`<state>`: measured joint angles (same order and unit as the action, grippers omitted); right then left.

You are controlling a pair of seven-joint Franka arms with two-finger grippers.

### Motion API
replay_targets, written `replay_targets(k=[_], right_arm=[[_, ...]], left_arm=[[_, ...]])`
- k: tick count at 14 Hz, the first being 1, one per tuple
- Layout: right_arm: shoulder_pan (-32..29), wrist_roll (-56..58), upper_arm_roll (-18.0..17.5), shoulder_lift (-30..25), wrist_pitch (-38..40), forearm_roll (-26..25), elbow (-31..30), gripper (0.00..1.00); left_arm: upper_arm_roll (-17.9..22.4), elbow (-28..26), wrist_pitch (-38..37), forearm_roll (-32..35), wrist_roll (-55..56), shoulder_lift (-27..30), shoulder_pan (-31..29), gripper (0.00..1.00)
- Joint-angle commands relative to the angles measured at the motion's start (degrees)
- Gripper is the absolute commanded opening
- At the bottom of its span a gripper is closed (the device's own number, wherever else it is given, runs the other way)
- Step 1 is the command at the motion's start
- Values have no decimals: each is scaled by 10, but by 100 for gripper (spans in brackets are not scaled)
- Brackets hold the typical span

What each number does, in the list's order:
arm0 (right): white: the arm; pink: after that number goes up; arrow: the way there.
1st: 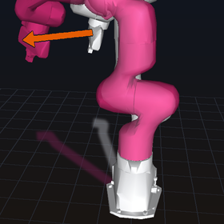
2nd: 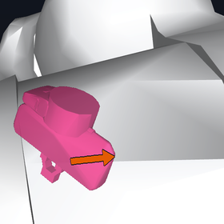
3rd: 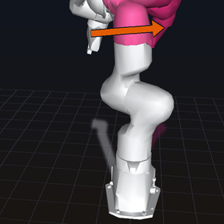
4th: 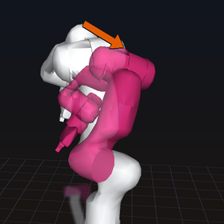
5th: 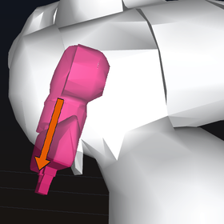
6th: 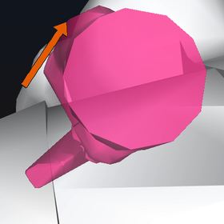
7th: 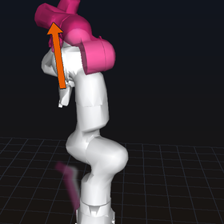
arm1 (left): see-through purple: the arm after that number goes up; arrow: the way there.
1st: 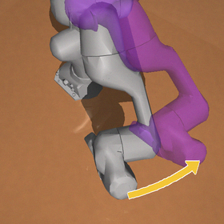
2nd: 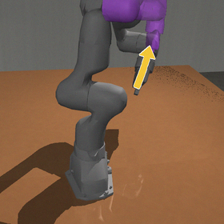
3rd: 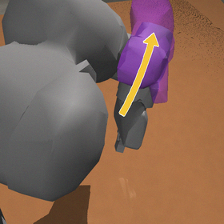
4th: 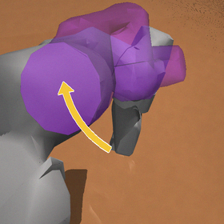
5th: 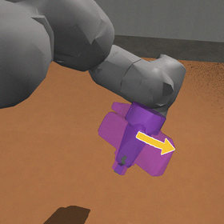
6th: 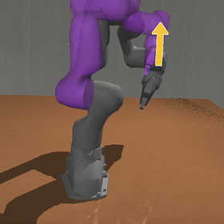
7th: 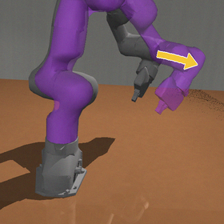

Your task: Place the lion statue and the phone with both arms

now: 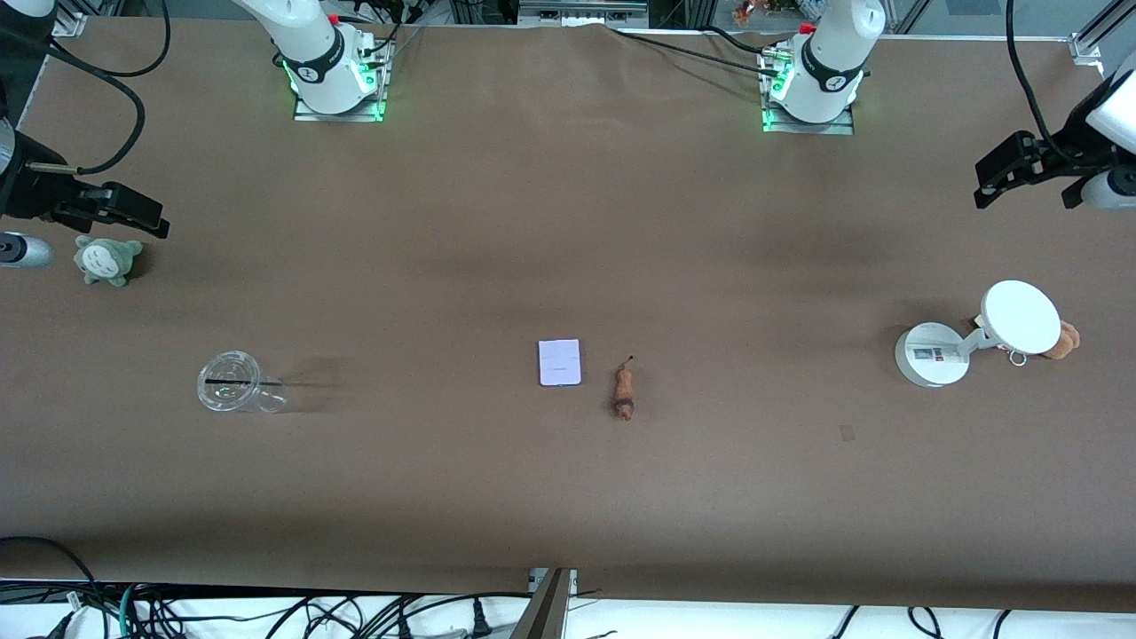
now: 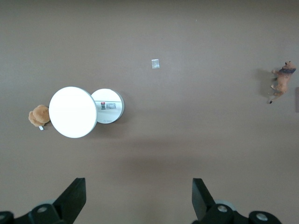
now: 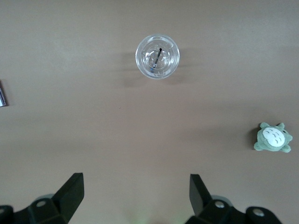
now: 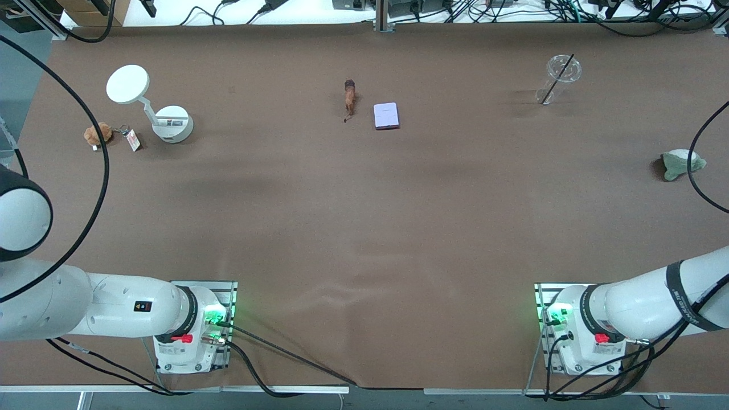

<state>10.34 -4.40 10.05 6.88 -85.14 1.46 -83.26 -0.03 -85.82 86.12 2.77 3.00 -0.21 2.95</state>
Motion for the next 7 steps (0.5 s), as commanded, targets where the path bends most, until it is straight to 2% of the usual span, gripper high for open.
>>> replay_targets(k=[1, 7], right_arm=[[-5, 1, -3, 1, 8, -1, 6, 100], [-5, 1, -3, 0, 8, -1, 6, 100]], left_arm=[[-5, 35, -10, 8, -19, -22, -11, 100], [-8, 36, -8, -7, 9, -33, -8, 100]])
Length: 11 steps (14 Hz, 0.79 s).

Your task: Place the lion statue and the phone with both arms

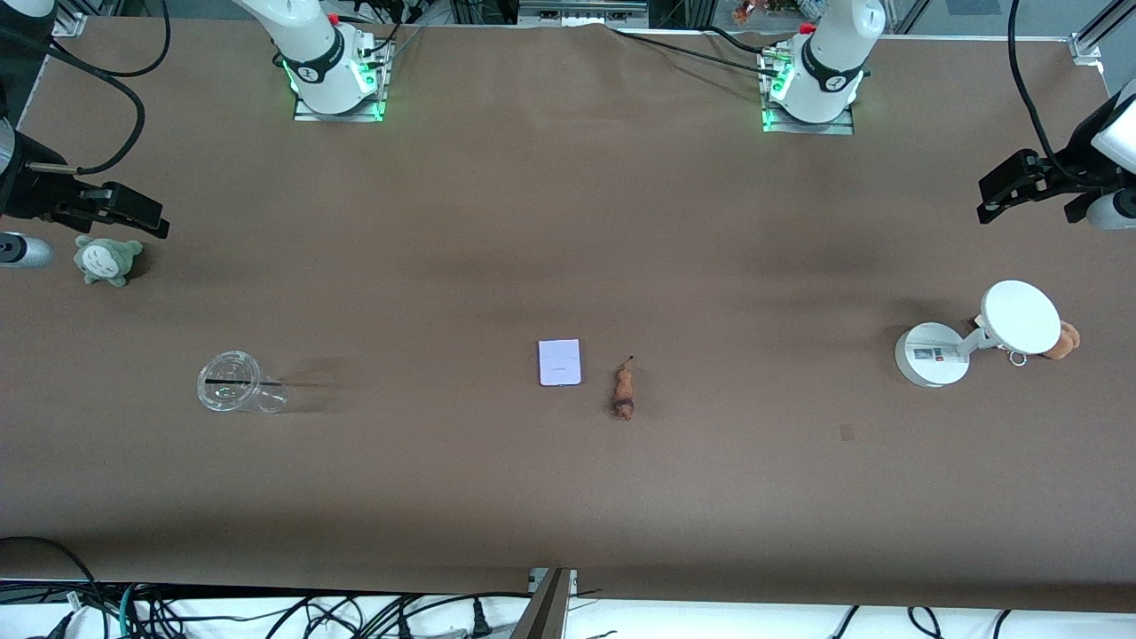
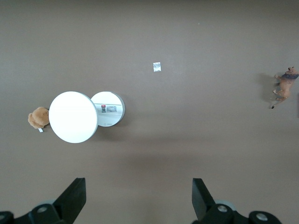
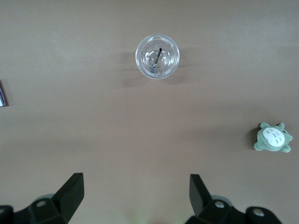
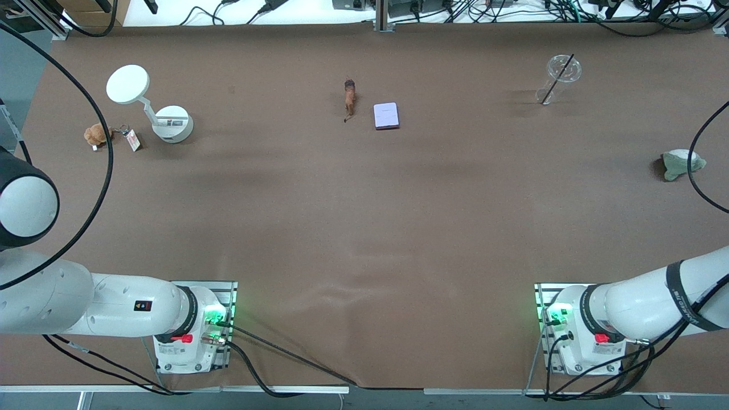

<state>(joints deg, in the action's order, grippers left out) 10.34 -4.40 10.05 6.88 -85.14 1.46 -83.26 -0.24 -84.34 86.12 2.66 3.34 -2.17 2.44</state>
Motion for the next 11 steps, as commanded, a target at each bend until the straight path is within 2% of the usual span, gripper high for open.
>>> replay_targets(k=[1, 11], right_arm=[[-5, 0, -3, 0, 8, -1, 6, 100], [-5, 0, -3, 1, 7, -1, 6, 100]], left_arm=[[-6, 20, -8, -6, 4, -13, -2, 100], [-9, 19, -8, 5, 4, -17, 2, 100]])
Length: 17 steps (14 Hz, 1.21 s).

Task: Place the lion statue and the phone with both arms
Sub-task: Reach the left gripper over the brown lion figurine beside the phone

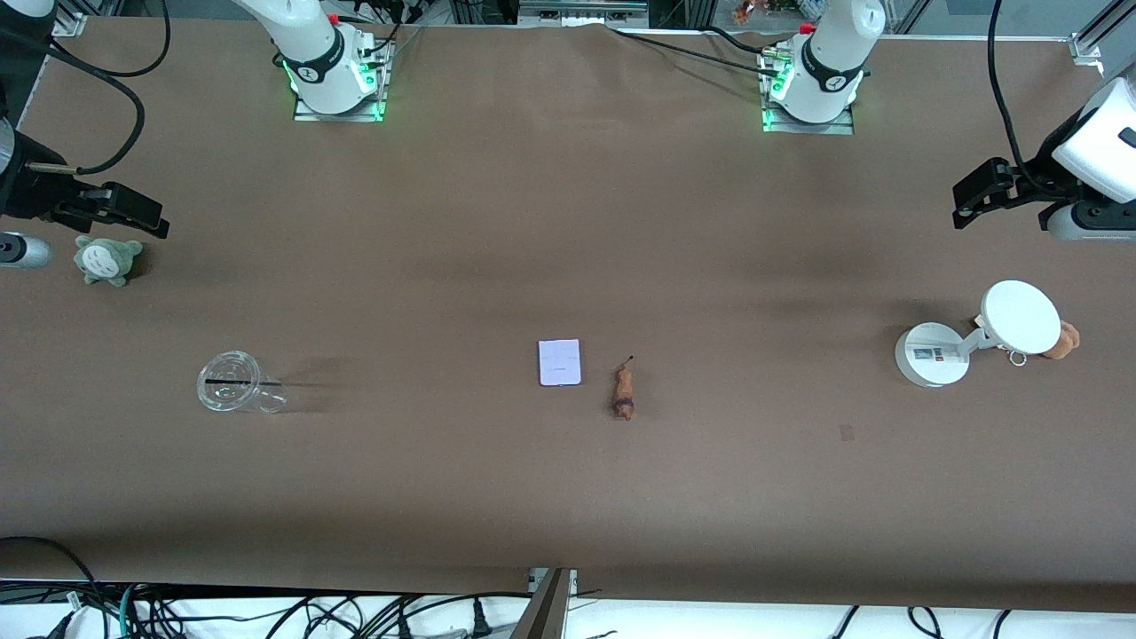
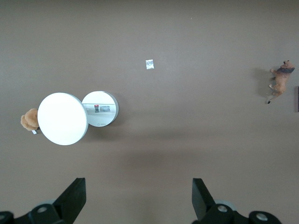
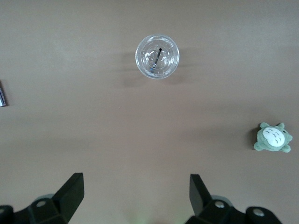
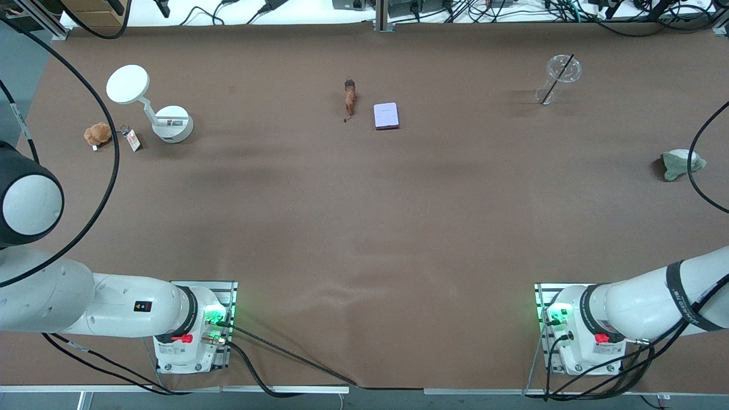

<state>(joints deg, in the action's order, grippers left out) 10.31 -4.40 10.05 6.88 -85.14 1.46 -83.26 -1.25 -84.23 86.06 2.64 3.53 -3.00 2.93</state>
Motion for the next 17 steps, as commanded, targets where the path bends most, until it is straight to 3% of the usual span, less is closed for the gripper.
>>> replay_targets(k=[1, 17], right_arm=[[-5, 1, -3, 1, 8, -1, 6, 100], [-1, -1, -4, 0, 5, 6, 6, 100]], left_arm=[[0, 19, -6, 6, 2, -10, -2, 100], [-2, -7, -7, -5, 3, -17, -5, 100]])
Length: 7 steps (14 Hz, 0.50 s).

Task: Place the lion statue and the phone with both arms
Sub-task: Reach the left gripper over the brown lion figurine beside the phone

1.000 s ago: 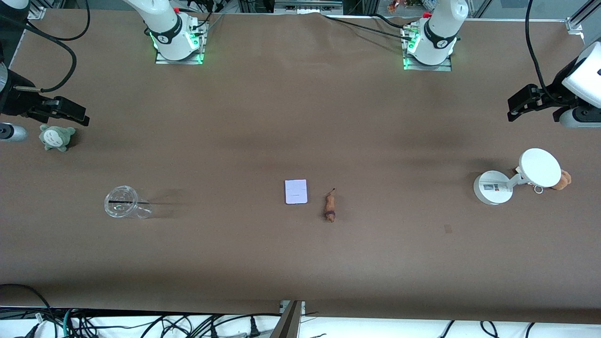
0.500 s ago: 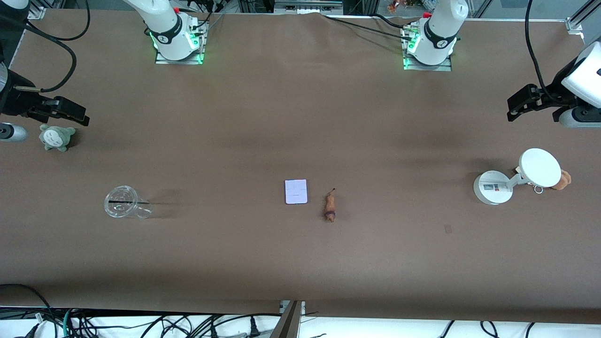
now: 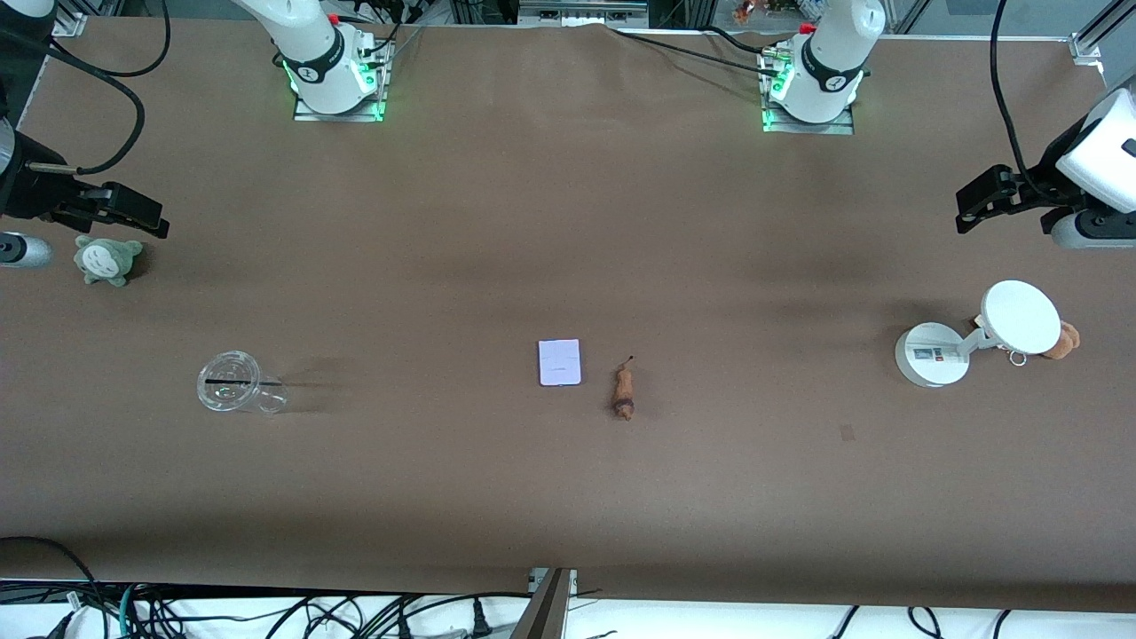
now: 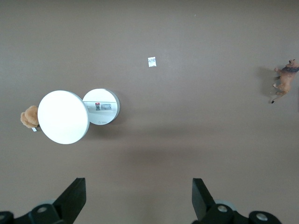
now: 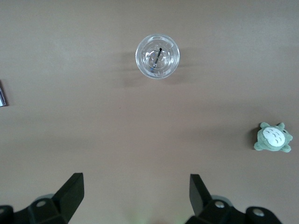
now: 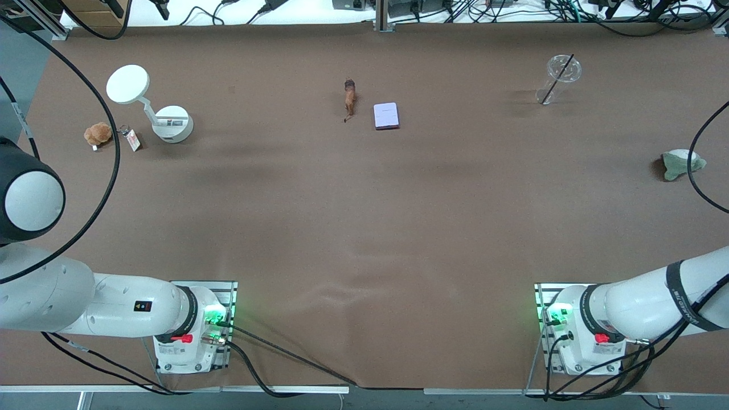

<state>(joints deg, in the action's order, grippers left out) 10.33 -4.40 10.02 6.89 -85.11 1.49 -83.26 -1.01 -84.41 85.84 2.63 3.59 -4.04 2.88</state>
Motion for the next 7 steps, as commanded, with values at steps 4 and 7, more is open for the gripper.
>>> replay_targets(k=[4, 7], right_arm=[[0, -1, -3, 0, 2, 5, 7, 100], [0, -1, -3, 0, 2, 5, 6, 100]], left_arm=[[-2, -74, 26, -55, 4, -7, -28, 100], [-4, -132, 89, -73, 24, -7, -21, 100]])
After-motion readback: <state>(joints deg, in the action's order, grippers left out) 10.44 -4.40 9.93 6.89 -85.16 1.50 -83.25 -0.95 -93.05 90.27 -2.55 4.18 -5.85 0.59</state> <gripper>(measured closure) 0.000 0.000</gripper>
